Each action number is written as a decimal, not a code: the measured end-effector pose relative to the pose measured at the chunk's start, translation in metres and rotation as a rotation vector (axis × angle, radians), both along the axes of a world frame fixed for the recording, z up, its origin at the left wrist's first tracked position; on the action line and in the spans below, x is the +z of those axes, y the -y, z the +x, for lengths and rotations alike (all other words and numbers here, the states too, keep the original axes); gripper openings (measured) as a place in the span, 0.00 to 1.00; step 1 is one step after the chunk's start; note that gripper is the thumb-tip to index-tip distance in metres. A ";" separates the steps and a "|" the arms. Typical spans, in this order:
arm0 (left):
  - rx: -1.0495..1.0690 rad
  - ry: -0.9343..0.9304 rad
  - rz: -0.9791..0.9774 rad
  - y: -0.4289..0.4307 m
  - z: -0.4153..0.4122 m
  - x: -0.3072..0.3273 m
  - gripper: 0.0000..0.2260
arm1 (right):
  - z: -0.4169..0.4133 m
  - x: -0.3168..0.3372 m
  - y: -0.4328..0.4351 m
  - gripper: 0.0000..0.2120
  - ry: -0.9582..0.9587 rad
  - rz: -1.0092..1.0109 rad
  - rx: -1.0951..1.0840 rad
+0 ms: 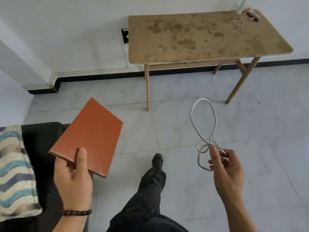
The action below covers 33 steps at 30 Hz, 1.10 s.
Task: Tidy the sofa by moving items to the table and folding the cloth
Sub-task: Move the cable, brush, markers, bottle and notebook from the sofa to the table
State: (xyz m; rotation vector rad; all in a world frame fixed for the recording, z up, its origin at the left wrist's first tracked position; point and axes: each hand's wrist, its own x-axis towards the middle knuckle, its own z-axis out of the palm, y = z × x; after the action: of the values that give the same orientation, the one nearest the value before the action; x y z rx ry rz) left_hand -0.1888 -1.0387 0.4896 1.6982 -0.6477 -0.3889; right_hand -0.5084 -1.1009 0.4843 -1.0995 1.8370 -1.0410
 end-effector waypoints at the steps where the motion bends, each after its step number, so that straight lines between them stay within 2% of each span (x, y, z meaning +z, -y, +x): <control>1: -0.009 -0.026 0.011 0.030 -0.011 -0.005 0.07 | -0.011 -0.004 0.023 0.14 -0.015 -0.001 -0.020; 6: -0.100 -0.029 0.045 0.190 -0.073 0.000 0.07 | -0.074 0.010 0.138 0.18 -0.102 -0.011 -0.121; 9: -0.202 -0.004 -0.020 0.294 -0.111 0.018 0.05 | -0.113 0.029 0.198 0.21 -0.103 -0.060 -0.231; 11: -0.292 0.017 -0.035 0.357 -0.139 0.030 0.07 | -0.139 0.034 0.230 0.20 -0.097 -0.071 -0.308; 14: -0.396 0.025 -0.086 0.445 -0.183 0.038 0.07 | -0.180 0.029 0.282 0.15 -0.058 -0.091 -0.425; 16: -0.427 0.038 -0.106 0.500 -0.217 0.035 0.12 | -0.208 0.018 0.322 0.16 -0.031 -0.111 -0.472; 18: -0.444 0.040 -0.107 0.553 -0.257 0.028 0.09 | -0.241 0.001 0.370 0.17 -0.004 -0.124 -0.497; 20: -0.455 0.020 -0.085 0.593 -0.291 0.025 0.04 | -0.267 -0.009 0.416 0.19 0.009 -0.129 -0.487; 23: -0.419 -0.067 -0.046 0.660 -0.336 0.022 0.09 | -0.316 -0.012 0.504 0.24 0.026 -0.123 -0.433; 27: -0.316 -0.147 -0.075 0.731 -0.378 0.043 0.05 | -0.365 0.010 0.621 0.25 0.020 -0.128 -0.282; 30: -0.238 -0.169 -0.093 0.772 -0.398 0.050 0.07 | -0.387 0.023 0.699 0.23 -0.018 -0.121 -0.170; 33: -0.139 -0.246 -0.104 0.815 -0.416 0.040 0.08 | -0.401 0.019 0.772 0.28 -0.018 -0.112 -0.126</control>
State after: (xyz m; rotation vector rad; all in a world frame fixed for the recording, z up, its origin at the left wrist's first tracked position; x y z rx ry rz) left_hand -0.6045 -1.8533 0.5297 1.4823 -0.5949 -0.6411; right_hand -0.9098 -1.8732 0.5038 -1.0719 1.9024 -1.2236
